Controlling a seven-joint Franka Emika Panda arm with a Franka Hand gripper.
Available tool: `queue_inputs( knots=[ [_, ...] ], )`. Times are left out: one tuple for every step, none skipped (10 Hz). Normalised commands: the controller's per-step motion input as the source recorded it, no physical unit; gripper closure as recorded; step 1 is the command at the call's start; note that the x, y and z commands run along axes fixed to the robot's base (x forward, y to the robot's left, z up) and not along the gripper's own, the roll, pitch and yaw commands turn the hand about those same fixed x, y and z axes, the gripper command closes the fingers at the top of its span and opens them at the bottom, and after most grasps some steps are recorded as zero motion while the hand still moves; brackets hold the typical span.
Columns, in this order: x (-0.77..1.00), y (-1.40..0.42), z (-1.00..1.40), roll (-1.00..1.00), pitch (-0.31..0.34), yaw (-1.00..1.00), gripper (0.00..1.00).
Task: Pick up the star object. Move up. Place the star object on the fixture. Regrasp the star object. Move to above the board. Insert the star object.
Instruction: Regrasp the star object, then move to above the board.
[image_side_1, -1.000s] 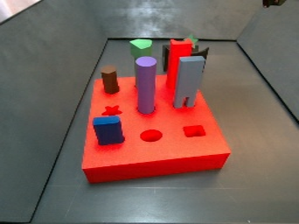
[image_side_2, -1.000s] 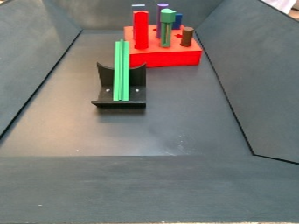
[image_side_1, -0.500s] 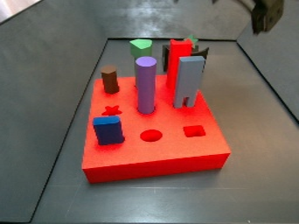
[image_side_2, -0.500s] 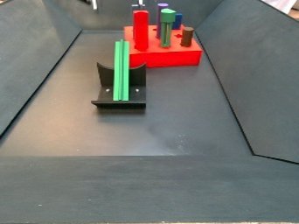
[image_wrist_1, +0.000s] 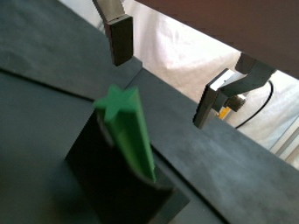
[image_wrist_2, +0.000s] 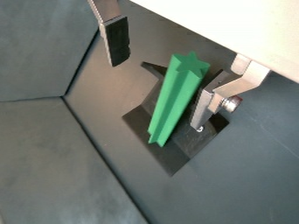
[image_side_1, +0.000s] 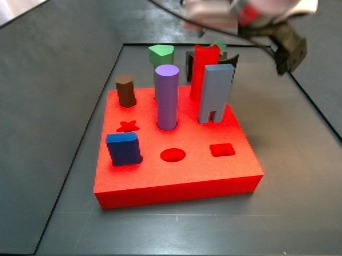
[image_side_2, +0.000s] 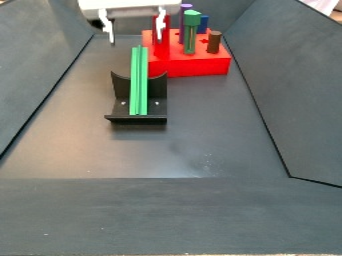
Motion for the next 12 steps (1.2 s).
queue_inputs(
  knots=[
    [0.06,0.02,-0.79,0.06,-0.073,-0.10,0.00],
    [0.05,0.01,-0.68,0.05,-0.056,-0.10,0.00],
    [0.05,0.01,-0.40,0.05,-0.015,-0.08,0.00],
    [0.04,0.01,-0.30,0.05,-0.001,-0.07,0.00],
    [0.00,0.00,0.00,0.00,0.000,0.00,1.00],
    [-0.05,0.19,1.00,-0.22,-0.224,-0.31,1.00],
    [-0.06,0.19,1.00,-0.23,-0.217,-0.32,1.00],
    [-0.07,0.19,1.00,-0.22,-0.192,-0.31,1.00],
    [-0.07,0.18,1.00,-0.20,-0.144,-0.30,1.00],
    [-0.07,0.18,1.00,-0.15,-0.054,-0.28,1.00],
    [-0.07,0.17,1.00,-0.13,0.012,-0.25,1.00],
    [-0.07,0.17,1.00,-0.12,0.049,-0.23,1.00]
  ],
)
